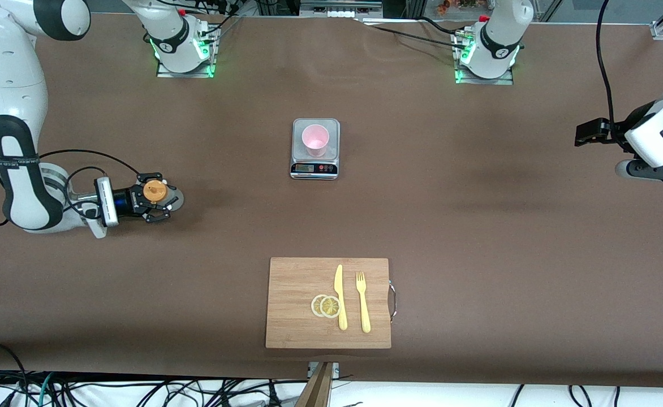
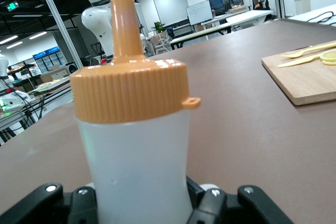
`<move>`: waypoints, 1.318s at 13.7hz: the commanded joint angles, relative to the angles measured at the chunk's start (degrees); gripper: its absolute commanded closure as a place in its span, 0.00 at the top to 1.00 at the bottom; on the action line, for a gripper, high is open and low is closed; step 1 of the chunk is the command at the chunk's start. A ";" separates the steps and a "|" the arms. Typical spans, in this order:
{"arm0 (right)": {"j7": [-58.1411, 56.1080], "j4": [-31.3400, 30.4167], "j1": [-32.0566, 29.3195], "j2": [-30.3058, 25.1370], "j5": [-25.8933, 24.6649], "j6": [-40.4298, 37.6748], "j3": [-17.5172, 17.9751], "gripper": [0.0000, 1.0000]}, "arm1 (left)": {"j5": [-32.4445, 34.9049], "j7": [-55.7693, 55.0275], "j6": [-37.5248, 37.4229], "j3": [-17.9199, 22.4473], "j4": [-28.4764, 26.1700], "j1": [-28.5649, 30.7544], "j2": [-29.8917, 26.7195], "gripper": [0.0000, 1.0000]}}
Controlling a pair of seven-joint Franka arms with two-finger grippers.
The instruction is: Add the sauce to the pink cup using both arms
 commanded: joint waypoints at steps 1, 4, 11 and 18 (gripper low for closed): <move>-3.45 0.03 -0.28 1.65 1.43 -2.29 -0.28 0.00 | 1.71 1.49 -0.47 -0.15 0.33 0.01 -0.22 1.00; -3.46 0.03 -0.28 2.18 0.99 -2.46 -0.28 0.81 | 1.70 1.49 -0.47 -0.15 0.33 0.01 -0.22 1.00; -3.02 1.87 -0.11 1.66 -4.89 -2.55 -2.21 1.00 | 1.70 1.49 -0.47 -0.15 0.33 0.01 -0.22 1.00; 3.29 2.23 2.52 -6.93 -17.44 4.19 -6.43 1.00 | 1.62 1.49 -0.47 -0.15 0.33 0.10 -0.22 1.00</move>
